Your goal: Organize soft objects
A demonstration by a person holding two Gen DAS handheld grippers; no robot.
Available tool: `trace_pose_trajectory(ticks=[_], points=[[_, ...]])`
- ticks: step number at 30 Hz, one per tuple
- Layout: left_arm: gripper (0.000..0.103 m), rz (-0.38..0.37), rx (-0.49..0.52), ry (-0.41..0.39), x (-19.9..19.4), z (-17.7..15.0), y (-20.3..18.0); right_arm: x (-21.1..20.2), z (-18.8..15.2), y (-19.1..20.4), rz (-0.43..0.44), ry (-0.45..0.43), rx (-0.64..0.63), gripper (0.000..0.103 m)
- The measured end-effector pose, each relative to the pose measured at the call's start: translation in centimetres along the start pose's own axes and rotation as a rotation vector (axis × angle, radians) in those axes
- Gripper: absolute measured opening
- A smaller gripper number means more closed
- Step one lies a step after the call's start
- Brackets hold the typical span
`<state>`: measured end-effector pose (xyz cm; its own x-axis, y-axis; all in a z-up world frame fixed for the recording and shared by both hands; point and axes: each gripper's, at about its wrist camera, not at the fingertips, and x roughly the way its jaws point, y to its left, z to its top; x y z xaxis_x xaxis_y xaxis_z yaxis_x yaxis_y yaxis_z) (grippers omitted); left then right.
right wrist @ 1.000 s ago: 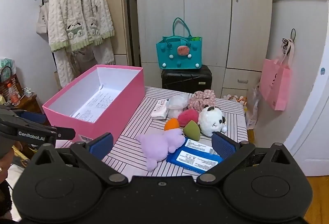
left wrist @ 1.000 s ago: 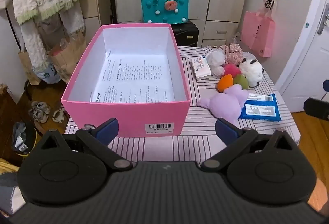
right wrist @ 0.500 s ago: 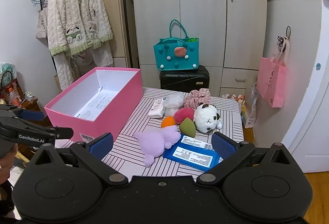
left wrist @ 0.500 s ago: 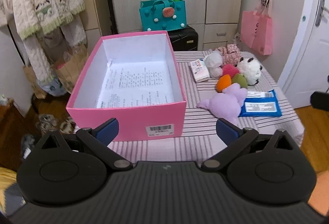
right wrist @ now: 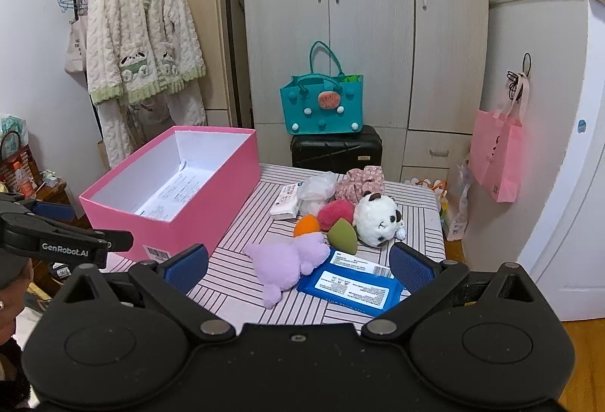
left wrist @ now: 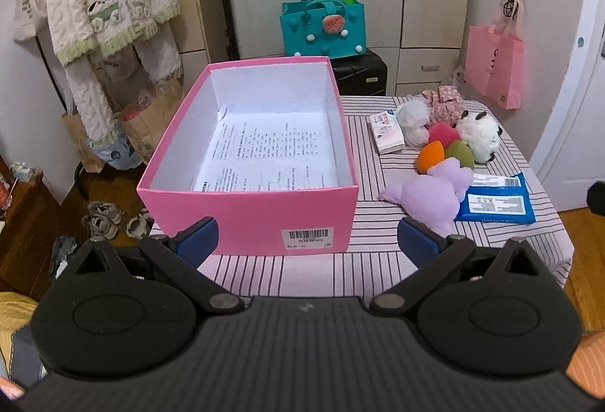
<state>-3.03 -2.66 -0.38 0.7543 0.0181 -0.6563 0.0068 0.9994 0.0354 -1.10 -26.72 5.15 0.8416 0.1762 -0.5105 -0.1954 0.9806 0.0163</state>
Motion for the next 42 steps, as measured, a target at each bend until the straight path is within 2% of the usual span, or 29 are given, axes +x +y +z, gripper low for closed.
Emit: trace_pose_trajectory(ticks=[4, 11, 28, 34, 38, 42], points=[[0.102, -0.003, -0.002, 0.007, 0.1, 0.0, -0.1, 0.9, -1.6, 0.6, 0.006, 0.002, -0.015, 0.103], [0.102, -0.008, 0.010, 0.006, 0.1, 0.0, -0.2, 0.9, -2.6, 0.8, 0.001, 0.005, -0.021, 0.103], [0.102, -0.004, 0.013, -0.004, -0.3, 0.0, -0.3, -0.1, -2.6, 0.7, 0.015, 0.023, -0.043, 0.103], [0.102, -0.024, 0.042, -0.026, -0.6, 0.3, -0.9, -0.4, -2.7, 0.6, 0.028, 0.021, -0.066, 0.103], [0.102, -0.068, 0.001, -0.025, 0.0, 0.5, -1.4, 0.6, -3.1, 0.1, 0.040, 0.035, -0.058, 0.103], [0.102, -0.091, 0.081, -0.057, 0.6, 1.2, -3.0, 1.6, -4.2, 0.1, 0.026, -0.019, -0.088, 0.103]])
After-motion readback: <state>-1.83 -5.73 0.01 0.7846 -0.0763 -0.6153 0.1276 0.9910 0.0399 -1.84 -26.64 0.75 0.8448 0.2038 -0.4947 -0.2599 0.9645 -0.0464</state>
